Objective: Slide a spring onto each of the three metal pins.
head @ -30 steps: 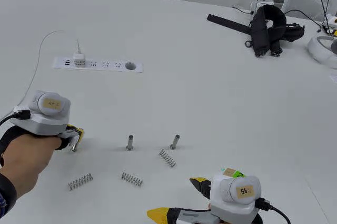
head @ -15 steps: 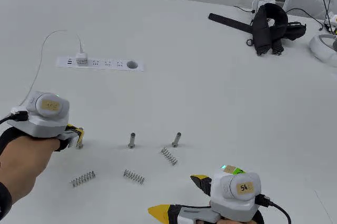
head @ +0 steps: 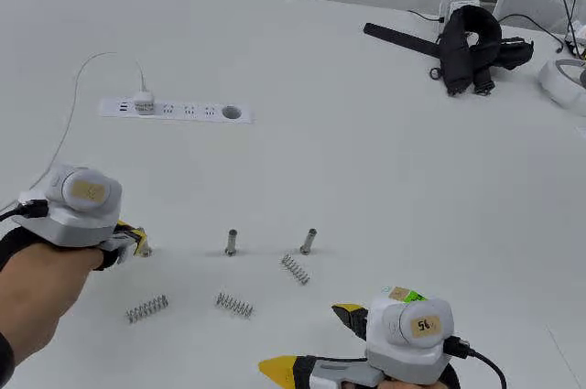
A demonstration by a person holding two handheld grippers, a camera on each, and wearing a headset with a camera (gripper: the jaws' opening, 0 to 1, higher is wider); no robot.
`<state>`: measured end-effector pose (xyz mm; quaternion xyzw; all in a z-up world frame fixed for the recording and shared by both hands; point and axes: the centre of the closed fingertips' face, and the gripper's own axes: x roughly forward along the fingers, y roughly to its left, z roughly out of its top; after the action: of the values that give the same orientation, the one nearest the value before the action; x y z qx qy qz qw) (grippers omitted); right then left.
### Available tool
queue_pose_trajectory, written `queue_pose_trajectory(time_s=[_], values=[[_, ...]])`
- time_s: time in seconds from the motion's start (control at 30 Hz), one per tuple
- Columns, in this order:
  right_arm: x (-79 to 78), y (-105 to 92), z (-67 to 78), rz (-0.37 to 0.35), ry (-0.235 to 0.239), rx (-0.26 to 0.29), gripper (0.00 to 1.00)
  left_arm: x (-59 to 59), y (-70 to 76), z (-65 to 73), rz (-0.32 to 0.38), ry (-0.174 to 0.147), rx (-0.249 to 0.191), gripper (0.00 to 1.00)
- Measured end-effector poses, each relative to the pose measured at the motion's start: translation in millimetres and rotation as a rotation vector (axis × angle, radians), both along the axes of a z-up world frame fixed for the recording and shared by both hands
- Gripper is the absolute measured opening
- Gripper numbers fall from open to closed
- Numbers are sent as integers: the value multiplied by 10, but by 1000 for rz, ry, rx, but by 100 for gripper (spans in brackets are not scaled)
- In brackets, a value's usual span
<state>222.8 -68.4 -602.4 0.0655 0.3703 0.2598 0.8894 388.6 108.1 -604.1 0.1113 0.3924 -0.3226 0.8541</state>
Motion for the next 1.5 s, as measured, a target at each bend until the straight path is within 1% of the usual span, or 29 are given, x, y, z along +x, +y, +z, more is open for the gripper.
queue_pose_trajectory(time_s=[0.07,0.17,0.23,0.53,0.83,1.17,1.5], values=[[-1,4,1,1,-1,-1,90,-15,-11,5,-7,-4,4,7],[-9,8,-6,4,2,-3,90,-30,-24,10,-22,-14,20,8],[-14,10,-7,6,2,-4,90,-31,-24,8,-26,-13,23,8],[-11,6,6,0,0,-1,90,1,-19,5,-22,-16,26,8],[-15,12,-1,2,3,-1,90,-9,-17,-2,-25,-17,27,8],[-10,-11,-4,-5,0,-3,90,-39,-5,-38,-30,-8,31,8],[-22,7,-18,2,4,-2,90,-97,40,-71,-15,18,30,15]])
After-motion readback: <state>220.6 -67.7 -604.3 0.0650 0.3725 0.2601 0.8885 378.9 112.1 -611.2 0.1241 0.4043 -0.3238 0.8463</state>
